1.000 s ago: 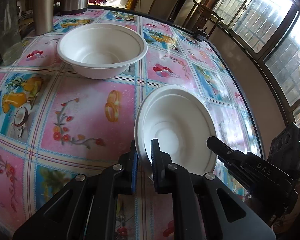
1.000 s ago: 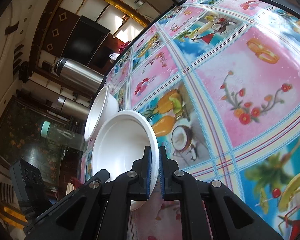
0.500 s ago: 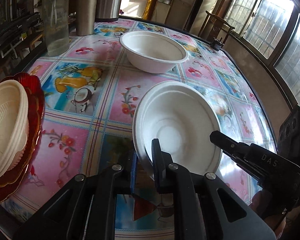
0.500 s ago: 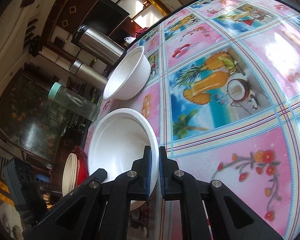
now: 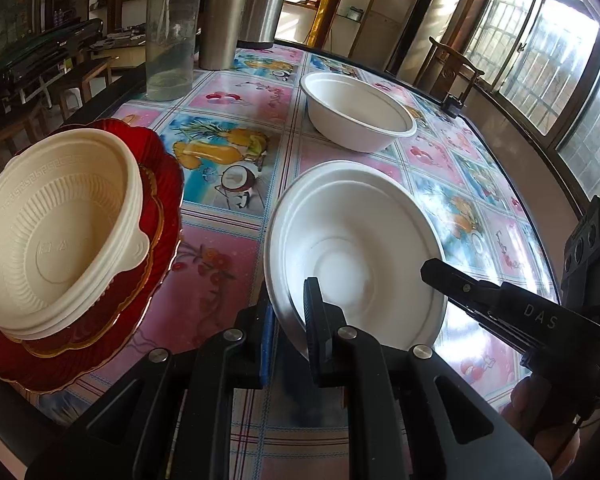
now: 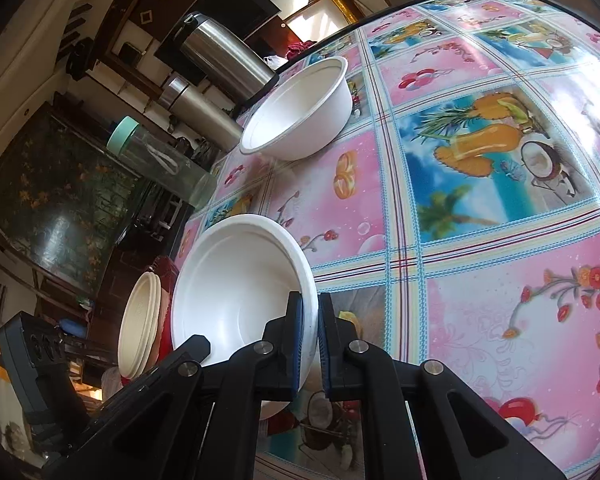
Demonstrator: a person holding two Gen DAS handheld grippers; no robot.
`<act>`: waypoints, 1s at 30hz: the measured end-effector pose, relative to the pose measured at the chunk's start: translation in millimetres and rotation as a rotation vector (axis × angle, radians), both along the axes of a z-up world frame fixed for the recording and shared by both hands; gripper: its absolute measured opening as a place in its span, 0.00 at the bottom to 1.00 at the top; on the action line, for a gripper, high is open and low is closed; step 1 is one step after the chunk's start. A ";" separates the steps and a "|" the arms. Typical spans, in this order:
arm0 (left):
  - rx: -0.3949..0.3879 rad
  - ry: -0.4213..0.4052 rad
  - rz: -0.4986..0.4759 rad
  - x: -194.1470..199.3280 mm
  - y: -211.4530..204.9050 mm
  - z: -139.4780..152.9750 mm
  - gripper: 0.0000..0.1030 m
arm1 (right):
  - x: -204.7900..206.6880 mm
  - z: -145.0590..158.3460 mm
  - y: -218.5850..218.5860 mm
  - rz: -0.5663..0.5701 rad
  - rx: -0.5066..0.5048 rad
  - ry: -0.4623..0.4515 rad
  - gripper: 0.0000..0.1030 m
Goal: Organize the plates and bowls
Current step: 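Carry the white bowl with both grippers toward the stacked red plates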
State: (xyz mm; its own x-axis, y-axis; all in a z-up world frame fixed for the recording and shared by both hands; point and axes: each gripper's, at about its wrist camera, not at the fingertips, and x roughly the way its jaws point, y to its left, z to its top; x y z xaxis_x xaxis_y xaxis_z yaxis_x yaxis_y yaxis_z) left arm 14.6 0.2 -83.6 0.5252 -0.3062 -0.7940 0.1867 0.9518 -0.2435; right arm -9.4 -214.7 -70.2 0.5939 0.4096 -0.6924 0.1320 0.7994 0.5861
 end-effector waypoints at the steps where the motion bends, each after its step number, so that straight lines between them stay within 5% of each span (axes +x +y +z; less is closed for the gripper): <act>1: -0.002 0.000 0.003 -0.4 2.9 -0.1 0.12 | -0.1 0.5 2.5 0.003 0.002 0.002 0.07; 30: -0.024 -0.210 0.144 -19.7 87.6 60.7 0.12 | 7.2 82.3 92.8 0.145 -0.007 -0.169 0.08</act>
